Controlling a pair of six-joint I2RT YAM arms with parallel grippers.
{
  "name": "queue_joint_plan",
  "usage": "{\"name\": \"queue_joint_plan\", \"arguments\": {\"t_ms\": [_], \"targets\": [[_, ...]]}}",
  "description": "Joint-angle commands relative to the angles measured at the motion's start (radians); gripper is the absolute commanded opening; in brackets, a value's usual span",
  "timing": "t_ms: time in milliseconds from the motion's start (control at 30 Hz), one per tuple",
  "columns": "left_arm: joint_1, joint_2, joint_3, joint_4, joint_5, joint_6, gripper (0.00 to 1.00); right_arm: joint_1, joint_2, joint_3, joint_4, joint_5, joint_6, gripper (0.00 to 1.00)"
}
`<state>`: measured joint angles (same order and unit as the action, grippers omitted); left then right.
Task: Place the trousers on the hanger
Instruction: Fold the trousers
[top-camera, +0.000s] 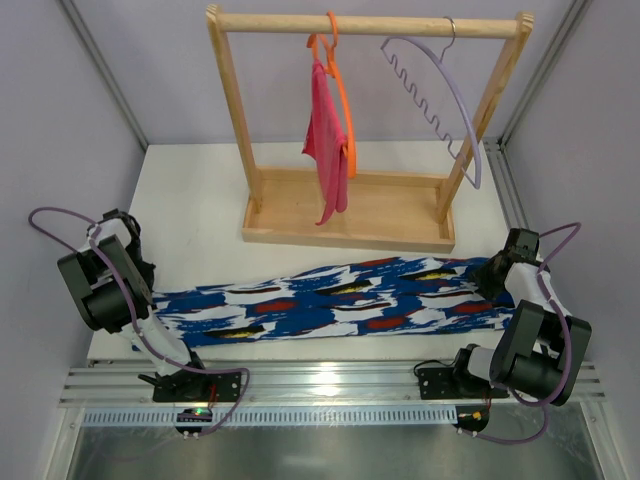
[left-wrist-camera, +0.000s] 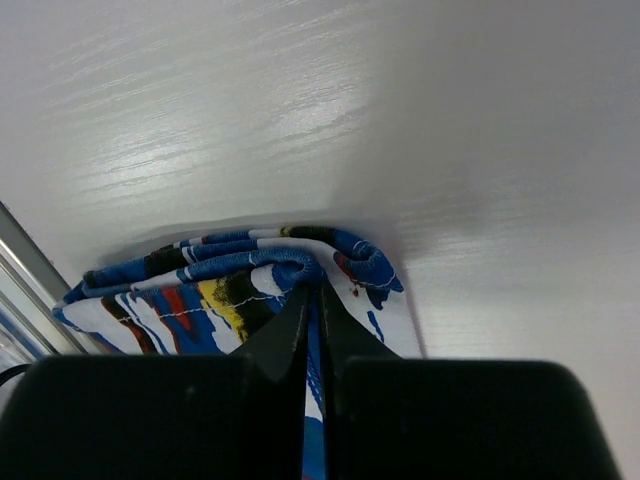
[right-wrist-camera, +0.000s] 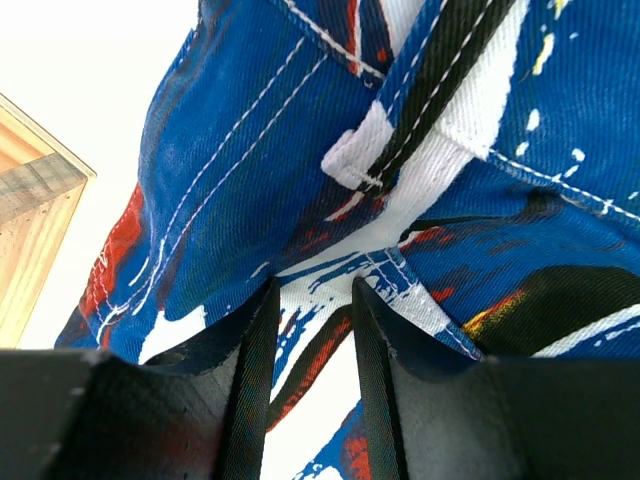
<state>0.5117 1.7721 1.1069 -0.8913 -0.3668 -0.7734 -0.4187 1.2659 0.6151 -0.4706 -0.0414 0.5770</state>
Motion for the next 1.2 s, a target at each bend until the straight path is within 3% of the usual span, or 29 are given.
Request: {"name": "queue_joint_plan", "arguments": {"t_ms": [0,633,1067,1167], "targets": [[0.002,-0.017,0.013,0.015,0.011,0.008,0.01,-0.002,0.007,0.011,0.063,0.037,-0.012,0.38],[0.004,-0.172,0.091,-0.025,0.002,0.013,0.01,-0.002,0.024,-0.003,0.066,0.113,-0.006,0.38],[-0.024,0.012,0.145,0.155,0.204,0.115,0.01,-0.002,0.006,-0.021,0.061,0.170,-0.035,0.38],[-0.027,0.033,0.202,0.126,0.215,0.126,0.00,-0.002,-0.016,-0.025,0.062,0.172,-0.052,0.38]]}}
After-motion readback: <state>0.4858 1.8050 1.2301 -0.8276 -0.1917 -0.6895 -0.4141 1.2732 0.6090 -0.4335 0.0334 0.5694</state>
